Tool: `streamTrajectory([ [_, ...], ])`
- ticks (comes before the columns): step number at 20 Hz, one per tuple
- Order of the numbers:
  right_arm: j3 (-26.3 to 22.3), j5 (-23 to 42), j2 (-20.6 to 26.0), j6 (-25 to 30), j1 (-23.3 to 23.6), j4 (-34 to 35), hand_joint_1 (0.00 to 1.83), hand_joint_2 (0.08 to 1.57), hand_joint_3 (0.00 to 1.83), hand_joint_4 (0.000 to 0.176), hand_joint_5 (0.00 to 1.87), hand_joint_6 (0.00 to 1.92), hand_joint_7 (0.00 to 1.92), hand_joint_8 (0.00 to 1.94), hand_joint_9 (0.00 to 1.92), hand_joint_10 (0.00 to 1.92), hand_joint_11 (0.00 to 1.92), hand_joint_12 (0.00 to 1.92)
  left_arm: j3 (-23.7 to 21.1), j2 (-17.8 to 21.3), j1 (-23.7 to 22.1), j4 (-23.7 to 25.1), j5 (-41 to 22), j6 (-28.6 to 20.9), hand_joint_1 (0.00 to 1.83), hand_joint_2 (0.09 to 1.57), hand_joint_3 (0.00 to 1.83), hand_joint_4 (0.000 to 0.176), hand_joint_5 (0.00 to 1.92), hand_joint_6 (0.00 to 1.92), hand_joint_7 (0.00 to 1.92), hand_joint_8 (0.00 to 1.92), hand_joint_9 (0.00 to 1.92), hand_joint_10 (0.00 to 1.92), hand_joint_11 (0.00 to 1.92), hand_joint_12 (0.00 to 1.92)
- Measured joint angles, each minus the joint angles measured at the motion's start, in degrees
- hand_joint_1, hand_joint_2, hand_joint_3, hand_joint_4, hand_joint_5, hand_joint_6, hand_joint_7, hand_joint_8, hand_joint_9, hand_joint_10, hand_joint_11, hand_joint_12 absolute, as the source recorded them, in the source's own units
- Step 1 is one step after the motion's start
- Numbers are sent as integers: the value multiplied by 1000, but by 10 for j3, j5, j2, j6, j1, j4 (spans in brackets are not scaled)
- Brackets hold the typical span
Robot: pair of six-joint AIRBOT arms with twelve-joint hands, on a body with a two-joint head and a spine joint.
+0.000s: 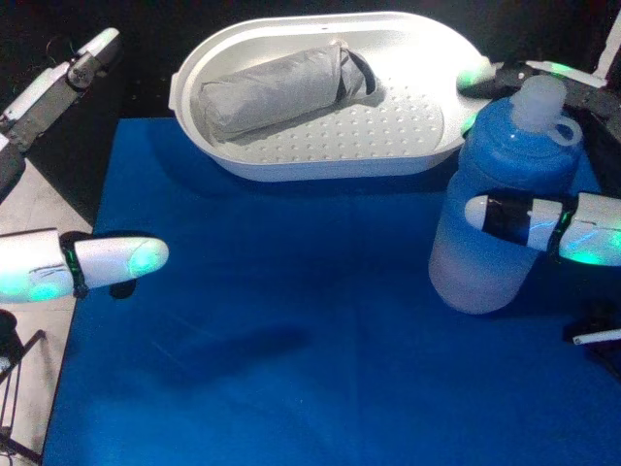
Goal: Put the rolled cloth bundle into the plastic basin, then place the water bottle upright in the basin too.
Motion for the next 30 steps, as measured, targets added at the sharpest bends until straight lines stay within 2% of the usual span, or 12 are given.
streamTrajectory([
  [1,0,0,3,-3,0,-2,1234,1181,0,0,782,1080,952,1279,1067,1185,1000,1581,0,0,1,0,1,0,772,814,2,176,6,2,0,0,0,0,0,0],
  [2,2,-1,6,-2,0,-2,1114,1203,0,0,811,1220,1031,1010,1101,1260,1035,1606,0,0,1,0,1,0,772,816,3,176,8,3,0,0,0,0,0,0],
  [4,5,-3,9,-1,1,-7,1114,1198,0,0,823,1208,1074,980,1123,1295,1043,1615,0,0,1,0,0,0,749,810,0,176,10,3,0,0,0,0,0,0],
  [5,5,-22,16,-3,15,-21,1224,1158,0,0,838,1005,1022,1164,1145,1279,1074,1610,0,-1,1,0,1,0,741,810,0,176,15,4,0,0,0,0,0,0],
  [7,5,-42,30,-8,39,-49,1255,1138,0,0,856,955,1038,1138,1152,1168,1090,1529,0,-2,1,0,0,0,731,820,4,176,25,7,0,0,0,0,0,0],
  [13,5,-46,69,-10,126,-142,1251,1152,0,0,821,1020,1011,1188,1105,1213,1020,1591,0,-4,2,-1,1,0,719,828,3,176,33,1,0,0,0,0,0,0],
  [14,5,-52,74,-23,143,-148,1135,1175,1,0,857,1159,1039,1057,1105,1292,1019,1637,0,-4,2,-1,1,0,712,824,1,176,25,0,0,0,0,0,0,0],
  [18,29,-76,73,-58,225,-147,1118,1204,0,0,810,1233,993,1196,1060,1449,1010,1720,0,-4,2,0,0,0,731,842,5,176,12,2,0,0,0,0,0,0],
  [21,62,-125,46,-78,264,-143,1118,1192,0,0,832,1197,957,1162,998,1487,936,1755,1,-4,2,-1,0,0,720,851,5,176,11,1,0,0,0,0,0,0],
  [28,204,-233,-65,-83,336,-71,1130,1161,0,0,894,1123,1042,1200,1070,1537,980,1859,9,-4,2,9,0,-7,734,843,3,176,19,3,0,0,0,0,0,0],
  [29,207,-237,-68,-83,339,-71,1123,1163,0,0,890,1133,1027,1202,1068,1538,992,1862,9,-4,2,9,0,-7,737,846,4,176,26,6,0,0,0,0,0,0],
  [30,235,-258,-91,-84,344,-69,1236,1160,0,0,865,980,958,1302,1031,1522,968,1842,10,-4,2,12,2,-8,749,849,4,176,27,5,0,0,0,0,0,0],
])
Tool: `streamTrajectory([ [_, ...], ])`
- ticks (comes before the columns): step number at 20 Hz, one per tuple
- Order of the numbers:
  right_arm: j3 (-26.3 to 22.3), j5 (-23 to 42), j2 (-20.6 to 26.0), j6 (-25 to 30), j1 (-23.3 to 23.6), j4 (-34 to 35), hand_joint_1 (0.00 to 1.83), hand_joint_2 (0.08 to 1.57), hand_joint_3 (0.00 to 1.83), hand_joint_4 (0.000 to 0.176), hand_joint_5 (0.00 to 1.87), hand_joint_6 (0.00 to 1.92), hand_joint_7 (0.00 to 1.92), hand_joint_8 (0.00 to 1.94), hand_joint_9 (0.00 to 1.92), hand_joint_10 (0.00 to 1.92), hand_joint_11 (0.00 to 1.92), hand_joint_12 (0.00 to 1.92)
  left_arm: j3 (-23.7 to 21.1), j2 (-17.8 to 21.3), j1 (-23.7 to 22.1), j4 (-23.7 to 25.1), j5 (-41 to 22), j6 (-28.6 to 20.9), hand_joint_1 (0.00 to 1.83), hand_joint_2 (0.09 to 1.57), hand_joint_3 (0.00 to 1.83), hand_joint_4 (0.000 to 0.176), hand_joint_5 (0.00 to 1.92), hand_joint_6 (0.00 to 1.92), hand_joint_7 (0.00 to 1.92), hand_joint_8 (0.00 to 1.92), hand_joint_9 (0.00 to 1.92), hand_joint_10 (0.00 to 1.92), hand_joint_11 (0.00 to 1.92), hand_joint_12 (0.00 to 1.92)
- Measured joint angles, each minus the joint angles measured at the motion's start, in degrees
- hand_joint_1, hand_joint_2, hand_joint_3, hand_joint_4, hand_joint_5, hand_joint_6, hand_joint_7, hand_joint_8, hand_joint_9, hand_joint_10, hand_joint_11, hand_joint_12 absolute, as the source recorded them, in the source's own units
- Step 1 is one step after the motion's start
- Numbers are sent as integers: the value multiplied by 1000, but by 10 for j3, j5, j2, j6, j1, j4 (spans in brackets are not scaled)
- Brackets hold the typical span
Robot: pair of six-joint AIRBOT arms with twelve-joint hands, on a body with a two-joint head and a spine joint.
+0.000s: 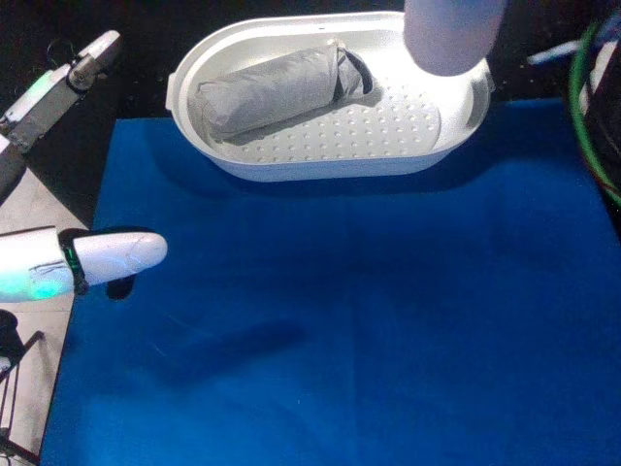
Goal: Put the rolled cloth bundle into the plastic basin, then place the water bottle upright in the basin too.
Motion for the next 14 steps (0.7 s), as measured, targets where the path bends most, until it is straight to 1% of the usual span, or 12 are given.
streamTrajectory([
  [1,14,-5,-14,0,0,6,1235,1164,1,0,860,987,942,1322,1011,1532,950,1844,3,0,-1,4,3,-3,729,850,4,176,23,3,0,0,0,0,0,0],
  [2,39,-19,-38,0,0,17,1231,1166,0,0,856,1003,944,1306,1016,1495,954,1817,9,0,-3,14,7,-7,688,843,0,176,21,1,0,0,0,0,0,0],
  [3,64,-38,-61,0,0,28,1217,1170,1,0,833,1066,946,1272,1022,1426,955,1783,10,0,-5,14,9,-10,672,842,0,176,15,0,0,0,0,0,0,0],
  [5,99,-69,-91,0,0,42,1215,1179,1,0,807,1095,935,1288,1002,1418,952,1826,17,-3,-9,18,12,-12,689,837,0,176,5,0,0,0,0,0,0,0],
  [6,117,-81,-104,0,0,50,1210,1184,1,0,799,1116,923,1297,946,1412,883,1813,18,-4,-12,18,12,-17,707,847,2,176,0,0,0,0,0,0,0,0],
  [7,123,-89,-108,0,0,60,1131,1195,0,0,819,1198,956,1230,1015,1457,967,1783,24,-6,-12,22,12,-19,713,849,3,176,0,0,0,0,0,0,0,0],
  [8,130,-92,-109,1,0,63,1108,1203,1,0,814,1232,989,1235,1063,1496,1026,1769,27,-11,-17,21,12,-22,714,847,2,176,0,0,0,0,0,0,0,0],
  [9,134,-91,-111,4,-1,68,1110,1200,0,0,821,1219,1003,1241,1090,1516,1052,1772,27,-11,-19,21,14,-23,714,850,3,176,0,0,0,0,0,0,0,0],
  [11,144,-83,-113,7,-9,71,1116,1189,0,0,839,1189,992,1203,1042,1535,1006,1830,27,-11,-20,28,13,-25,716,838,0,176,0,0,0,0,0,0,0,0],
  [12,150,-82,-116,9,-20,76,1116,1187,0,0,844,1183,1013,1097,1040,1470,985,1786,28,-14,-21,31,8,-32,725,849,2,176,0,0,0,0,0,0,0,0],
  [13,151,-83,-118,19,-29,80,1115,1189,0,0,839,1188,1026,1070,1051,1443,996,1745,28,-17,-21,31,4,-34,740,854,4,176,0,0,0,0,0,0,0,0],
  [14,153,-84,-121,33,-39,79,1115,1191,0,0,836,1192,1031,1019,1054,1451,995,1765,28,-18,-21,31,4,-34,746,858,5,176,0,0,0,0,0,0,0,0],
])
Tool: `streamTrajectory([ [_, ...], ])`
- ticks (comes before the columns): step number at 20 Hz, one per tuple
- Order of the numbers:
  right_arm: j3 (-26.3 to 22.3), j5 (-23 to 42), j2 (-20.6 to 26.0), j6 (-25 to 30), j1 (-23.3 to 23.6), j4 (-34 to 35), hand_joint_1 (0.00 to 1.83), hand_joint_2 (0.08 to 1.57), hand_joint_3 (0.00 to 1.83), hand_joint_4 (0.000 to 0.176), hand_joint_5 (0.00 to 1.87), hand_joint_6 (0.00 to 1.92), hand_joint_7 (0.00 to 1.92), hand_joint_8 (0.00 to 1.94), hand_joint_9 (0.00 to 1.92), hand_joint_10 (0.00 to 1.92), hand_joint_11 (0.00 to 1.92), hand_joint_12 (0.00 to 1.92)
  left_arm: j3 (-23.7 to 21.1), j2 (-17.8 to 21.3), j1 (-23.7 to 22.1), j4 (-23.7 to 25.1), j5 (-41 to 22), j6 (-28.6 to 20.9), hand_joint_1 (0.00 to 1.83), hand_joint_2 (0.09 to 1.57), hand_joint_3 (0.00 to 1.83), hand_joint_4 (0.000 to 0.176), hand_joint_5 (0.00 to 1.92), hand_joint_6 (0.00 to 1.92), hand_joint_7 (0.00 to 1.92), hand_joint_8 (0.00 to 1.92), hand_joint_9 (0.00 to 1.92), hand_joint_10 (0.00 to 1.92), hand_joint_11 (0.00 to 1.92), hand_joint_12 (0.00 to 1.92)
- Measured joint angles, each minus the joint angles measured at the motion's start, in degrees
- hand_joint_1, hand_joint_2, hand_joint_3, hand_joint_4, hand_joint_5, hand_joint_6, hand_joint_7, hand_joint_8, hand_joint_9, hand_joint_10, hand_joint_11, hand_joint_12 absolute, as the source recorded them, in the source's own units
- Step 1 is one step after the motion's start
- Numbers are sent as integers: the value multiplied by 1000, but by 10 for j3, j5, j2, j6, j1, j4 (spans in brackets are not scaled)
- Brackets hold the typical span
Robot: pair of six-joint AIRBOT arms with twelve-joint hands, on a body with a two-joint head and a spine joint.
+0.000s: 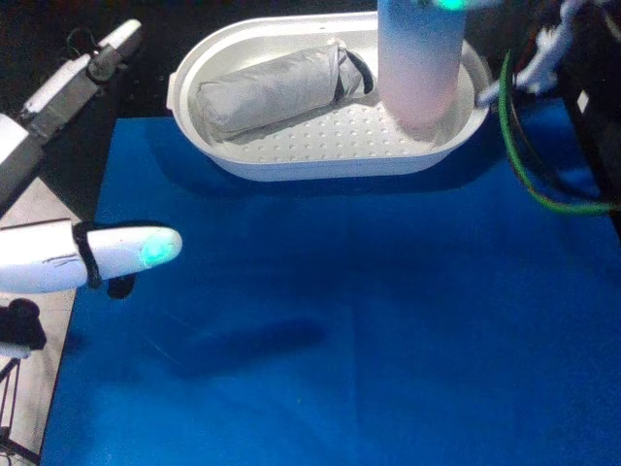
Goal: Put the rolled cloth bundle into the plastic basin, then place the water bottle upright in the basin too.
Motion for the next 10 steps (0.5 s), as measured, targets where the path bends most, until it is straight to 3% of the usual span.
streamTrajectory([
  [2,6,-7,-10,23,-15,0,1119,1186,0,0,844,1178,1055,937,1063,1430,988,1760,0,0,0,-1,0,0,742,853,1,176,0,0,0,0,0,0,0,0],
  [7,7,1,-17,30,-17,-3,1119,1180,0,0,855,1162,1018,1082,1042,1463,976,1753,2,-1,0,-2,-2,-1,745,859,2,176,0,0,0,0,0,0,0,0],
  [10,7,1,-17,31,-17,-2,1099,1182,0,0,849,1175,1012,793,989,1200,904,1581,2,-3,0,-2,-2,-1,758,862,3,176,0,0,0,0,0,0,0,0],
])
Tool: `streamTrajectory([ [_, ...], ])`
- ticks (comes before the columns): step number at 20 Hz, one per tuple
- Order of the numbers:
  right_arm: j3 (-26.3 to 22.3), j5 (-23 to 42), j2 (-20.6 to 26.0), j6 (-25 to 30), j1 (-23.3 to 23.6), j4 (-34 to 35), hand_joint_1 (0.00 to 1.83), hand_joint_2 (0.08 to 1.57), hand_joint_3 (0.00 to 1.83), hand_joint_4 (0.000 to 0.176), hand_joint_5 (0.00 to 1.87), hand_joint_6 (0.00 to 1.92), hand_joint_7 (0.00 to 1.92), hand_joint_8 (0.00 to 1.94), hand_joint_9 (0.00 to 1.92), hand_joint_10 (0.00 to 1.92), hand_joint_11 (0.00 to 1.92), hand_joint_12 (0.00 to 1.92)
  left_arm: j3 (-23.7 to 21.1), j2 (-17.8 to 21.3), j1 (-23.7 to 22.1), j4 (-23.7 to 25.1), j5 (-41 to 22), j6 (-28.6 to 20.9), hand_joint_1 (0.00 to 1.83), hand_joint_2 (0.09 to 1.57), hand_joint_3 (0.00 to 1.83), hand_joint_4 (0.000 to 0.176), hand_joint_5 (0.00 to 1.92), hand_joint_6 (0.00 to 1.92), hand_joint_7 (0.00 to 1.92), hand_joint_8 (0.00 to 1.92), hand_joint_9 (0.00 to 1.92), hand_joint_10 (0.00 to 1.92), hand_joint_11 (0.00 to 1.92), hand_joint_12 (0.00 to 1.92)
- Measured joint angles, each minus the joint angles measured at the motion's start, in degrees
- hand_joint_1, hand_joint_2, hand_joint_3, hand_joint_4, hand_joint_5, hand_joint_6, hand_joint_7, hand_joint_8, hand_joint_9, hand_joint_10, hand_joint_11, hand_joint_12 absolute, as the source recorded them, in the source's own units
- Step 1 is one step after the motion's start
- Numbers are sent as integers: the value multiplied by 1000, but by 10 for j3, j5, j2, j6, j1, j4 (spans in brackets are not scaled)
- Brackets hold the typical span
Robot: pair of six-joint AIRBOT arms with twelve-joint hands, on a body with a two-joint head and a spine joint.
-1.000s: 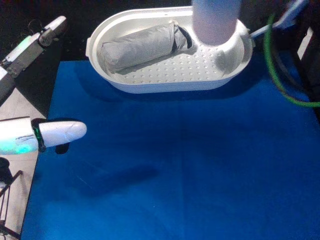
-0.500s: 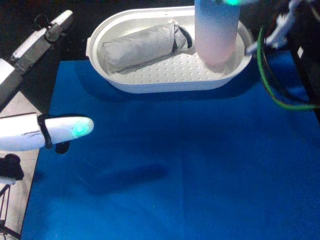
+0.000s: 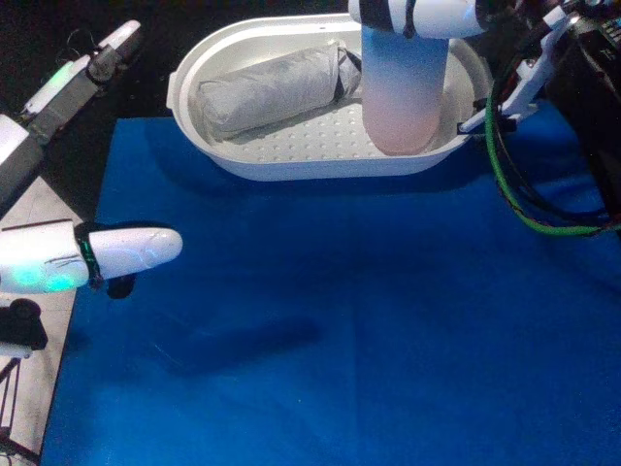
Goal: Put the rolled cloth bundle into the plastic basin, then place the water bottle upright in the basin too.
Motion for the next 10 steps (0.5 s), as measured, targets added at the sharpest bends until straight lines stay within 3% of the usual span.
streamTrajectory([
  [1,0,1,0,4,-1,0,1208,1167,6,0,799,1086,989,1119,958,1189,845,1586,0,0,0,0,-1,0,764,865,3,176,0,0,0,0,0,0,13,6],
  [2,0,1,0,6,-2,0,1225,1193,3,0,715,1159,951,1243,928,1113,790,1536,0,0,0,-1,-1,0,762,864,2,176,0,0,0,0,0,0,2,1],
  [3,0,1,0,7,-2,0,990,1226,0,29,756,1314,923,569,909,900,732,1414,0,0,0,-1,-1,0,771,862,1,176,0,0,0,0,0,0,19,8],
  [4,-2,5,0,8,-5,0,867,1137,0,0,595,46,887,163,829,435,562,1177,0,0,0,-1,-1,0,770,865,2,176,0,0,0,0,0,0,0,0],
  [5,-6,11,1,9,-8,0,833,1126,0,10,523,8,818,71,780,229,524,1030,0,0,0,-1,-2,0,767,868,3,176,0,0,0,0,0,0,0,0],
  [6,-10,14,2,12,-8,0,742,1088,0,63,332,0,565,2,580,18,344,687,0,0,0,-1,-2,0,780,873,4,176,0,0,0,0,0,0,0,0],
  [7,-17,14,8,11,-8,-5,684,1037,0,108,183,0,390,0,396,0,187,530,0,0,0,-1,-3,-1,788,872,2,176,0,0,0,0,0,0,31,14],
  [9,-36,23,19,12,-12,-9,634,997,0,145,52,0,255,0,210,0,65,481,0,0,0,-2,-3,-1,785,861,0,176,0,0,0,0,0,0,1,0],
  [10,-43,28,24,13,-12,-11,631,981,3,154,44,1,235,0,190,0,17,520,0,0,0,-3,-3,-1,781,866,0,176,0,0,0,0,0,0,0,0],
])
